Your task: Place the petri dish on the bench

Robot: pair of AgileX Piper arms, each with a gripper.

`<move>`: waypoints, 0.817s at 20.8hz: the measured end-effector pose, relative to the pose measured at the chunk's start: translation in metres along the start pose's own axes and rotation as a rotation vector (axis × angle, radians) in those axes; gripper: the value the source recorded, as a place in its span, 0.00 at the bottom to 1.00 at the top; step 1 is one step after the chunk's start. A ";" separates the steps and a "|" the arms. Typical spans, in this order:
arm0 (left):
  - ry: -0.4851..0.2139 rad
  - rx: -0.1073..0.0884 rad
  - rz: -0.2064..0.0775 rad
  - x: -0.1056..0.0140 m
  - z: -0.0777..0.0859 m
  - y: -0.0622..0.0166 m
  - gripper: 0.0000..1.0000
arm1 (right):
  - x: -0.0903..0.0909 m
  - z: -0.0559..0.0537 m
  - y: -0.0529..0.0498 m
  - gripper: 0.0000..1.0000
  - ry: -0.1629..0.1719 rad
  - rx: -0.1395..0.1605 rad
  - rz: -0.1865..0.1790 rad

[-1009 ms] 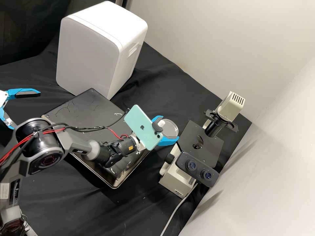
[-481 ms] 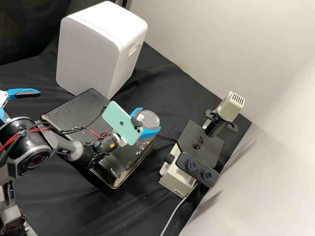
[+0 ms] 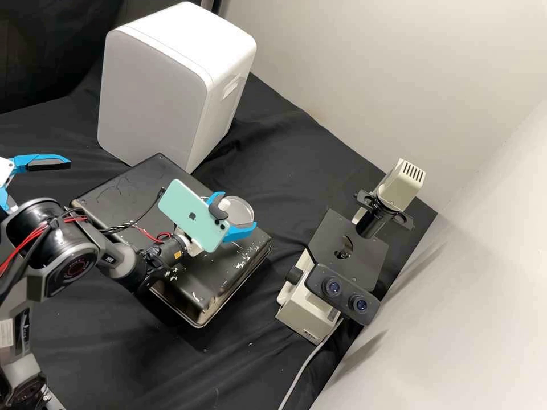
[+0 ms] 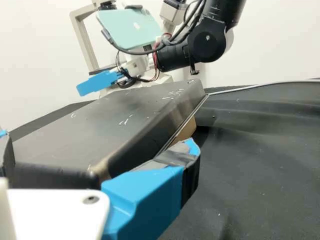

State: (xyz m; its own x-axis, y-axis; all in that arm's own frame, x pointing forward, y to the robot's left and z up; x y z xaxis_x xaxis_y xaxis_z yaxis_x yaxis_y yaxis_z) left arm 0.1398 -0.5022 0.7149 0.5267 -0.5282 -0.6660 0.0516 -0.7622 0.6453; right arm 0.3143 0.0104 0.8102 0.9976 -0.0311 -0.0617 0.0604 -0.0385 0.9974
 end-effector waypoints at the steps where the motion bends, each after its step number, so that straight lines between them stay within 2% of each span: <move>1: 0.000 0.000 0.000 0.000 0.000 0.0000 1.00 | 0.000 0.001 -0.002 0.00 -0.002 -0.010 -0.008; 5: 0.000 0.000 0.000 0.000 0.000 0.0000 1.00 | 0.000 0.004 -0.011 0.00 -0.009 -0.028 -0.030; 10: 0.000 0.000 0.000 0.000 0.000 0.0000 1.00 | 0.001 0.010 -0.014 0.00 -0.040 -0.011 -0.018; 17: 0.000 0.000 0.000 0.000 0.000 0.0000 1.00 | 0.002 0.009 -0.016 0.00 -0.030 -0.011 -0.017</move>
State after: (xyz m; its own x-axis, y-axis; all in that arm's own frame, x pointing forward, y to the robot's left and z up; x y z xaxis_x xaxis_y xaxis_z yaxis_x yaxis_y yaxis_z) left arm 0.1398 -0.5022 0.7149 0.5267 -0.5282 -0.6660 0.0516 -0.7622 0.6453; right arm 0.3150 0.0016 0.7938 0.9950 -0.0605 -0.0795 0.0779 -0.0283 0.9966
